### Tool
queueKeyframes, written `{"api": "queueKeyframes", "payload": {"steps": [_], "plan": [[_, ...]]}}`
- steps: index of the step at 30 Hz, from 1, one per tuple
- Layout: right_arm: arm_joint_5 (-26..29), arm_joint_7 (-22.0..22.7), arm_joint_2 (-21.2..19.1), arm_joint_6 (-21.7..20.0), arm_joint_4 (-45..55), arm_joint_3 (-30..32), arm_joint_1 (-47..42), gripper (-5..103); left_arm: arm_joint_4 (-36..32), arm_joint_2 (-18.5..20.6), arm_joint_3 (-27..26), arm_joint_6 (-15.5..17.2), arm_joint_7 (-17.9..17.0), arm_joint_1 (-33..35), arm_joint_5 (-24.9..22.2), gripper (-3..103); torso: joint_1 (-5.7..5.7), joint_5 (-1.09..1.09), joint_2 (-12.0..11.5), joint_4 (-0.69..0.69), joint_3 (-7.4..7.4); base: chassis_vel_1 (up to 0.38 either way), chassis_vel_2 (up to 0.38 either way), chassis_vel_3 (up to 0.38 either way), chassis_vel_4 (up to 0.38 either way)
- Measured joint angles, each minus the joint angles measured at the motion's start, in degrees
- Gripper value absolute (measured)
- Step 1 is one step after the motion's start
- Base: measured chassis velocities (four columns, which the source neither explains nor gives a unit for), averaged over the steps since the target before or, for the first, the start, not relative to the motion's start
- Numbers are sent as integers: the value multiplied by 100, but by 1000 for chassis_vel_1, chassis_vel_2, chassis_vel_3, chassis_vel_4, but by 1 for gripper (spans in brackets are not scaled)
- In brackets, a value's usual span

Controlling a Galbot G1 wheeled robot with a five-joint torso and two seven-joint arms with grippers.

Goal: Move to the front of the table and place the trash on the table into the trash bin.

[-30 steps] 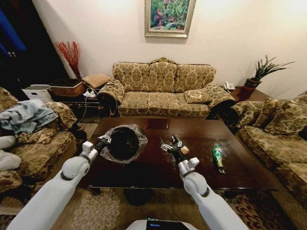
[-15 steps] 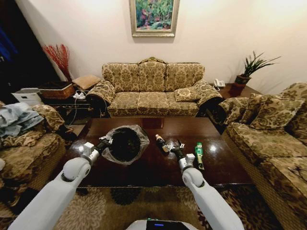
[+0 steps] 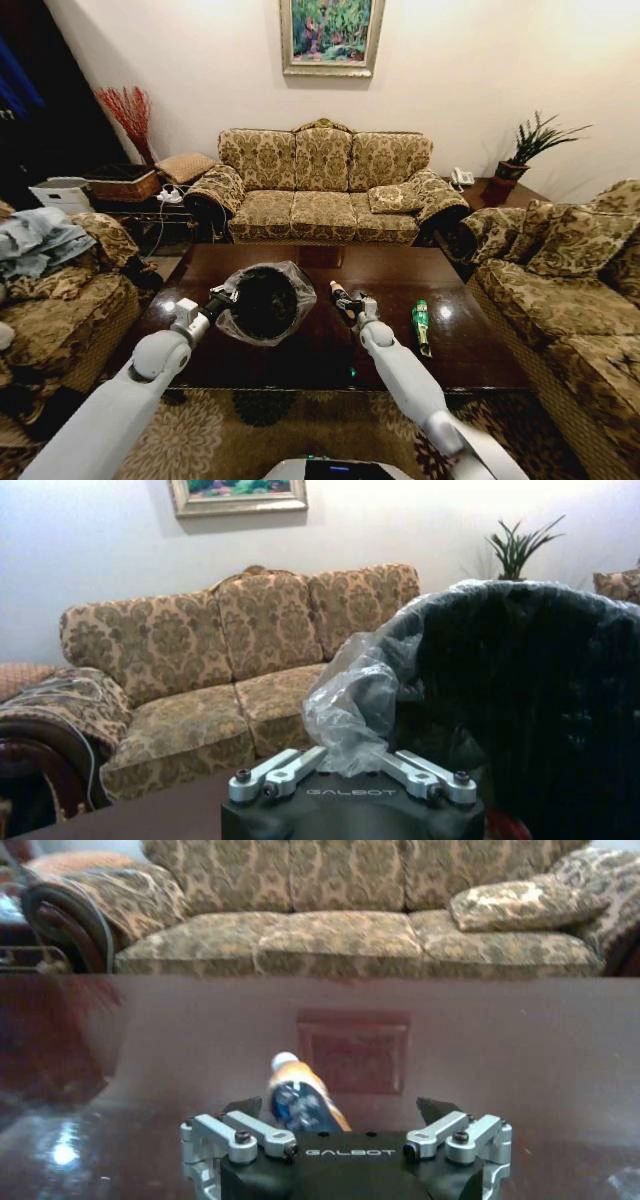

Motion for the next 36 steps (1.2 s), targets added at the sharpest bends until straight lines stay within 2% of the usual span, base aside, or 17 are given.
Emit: {"api": "queueKeyframes", "payload": {"steps": [9,11,14,15,17,18,20,21,24,25,27,28,31,33,35,36], "plan": [[58,-181,182,-315,-577,63,228,101,55,-7,13,2,-11,-23,-3,0,-1,1,1,5,0,0,0,0,0],[69,-183,196,-328,-611,71,250,98,57,-10,17,2,-11,-27,-3,0,-1,1,1,4,0,0,0,0,0],[128,-159,219,-400,-690,97,301,83,60,-12,26,2,-12,-30,-5,0,-1,2,1,3,0,0,0,0,0],[128,-159,219,-400,-690,97,301,83,60,-12,26,2,-12,-30,-5,0,-1,2,1,3,0,0,0,0,0],[170,-153,204,-465,-718,101,306,71,63,4,26,2,-16,-28,-7,0,-1,2,1,3,0,0,0,0,0],[175,-153,194,-474,-724,103,302,71,64,13,26,2,-18,-26,-7,0,-1,1,1,4,-1,0,0,0,0],[189,-146,183,-482,-723,106,271,61,65,27,26,2,-22,-21,-10,0,-1,1,1,4,-1,0,0,0,0],[189,-146,183,-482,-723,106,271,61,65,27,26,2,-22,-21,-10,0,-1,1,1,4,-1,0,0,0,0],[214,-108,164,-482,-697,110,236,44,65,38,26,2,-23,-20,-13,0,-2,1,1,3,-2,0,0,0,0],[214,-108,164,-482,-697,110,236,44,65,38,26,2,-23,-20,-13,0,-2,1,1,3,-2,0,0,0,0],[269,-89,147,-484,-688,112,224,36,69,34,27,2,-24,-20,-13,0,-2,1,2,4,-2,0,0,0,0],[269,-89,147,-484,-688,112,224,36,69,34,27,2,-24,-20,-13,0,-2,1,2,4,-2,0,0,0,0],[356,-67,99,-511,-608,111,188,26,109,18,44,-11,-24,-22,-5,0,-2,1,1,4,-2,0,0,0,0],[368,-65,88,-514,-588,112,179,26,115,17,47,-13,-25,-23,-3,0,-2,1,1,4,-2,0,0,0,0],[407,-62,48,-519,-522,113,137,19,121,15,53,-20,-24,-24,0,0,-2,3,1,4,-1,0,0,0,0],[420,-60,34,-519,-500,115,123,19,123,15,54,-21,-24,-25,1,0,-2,3,1,4,-1,0,0,0,0]]}}
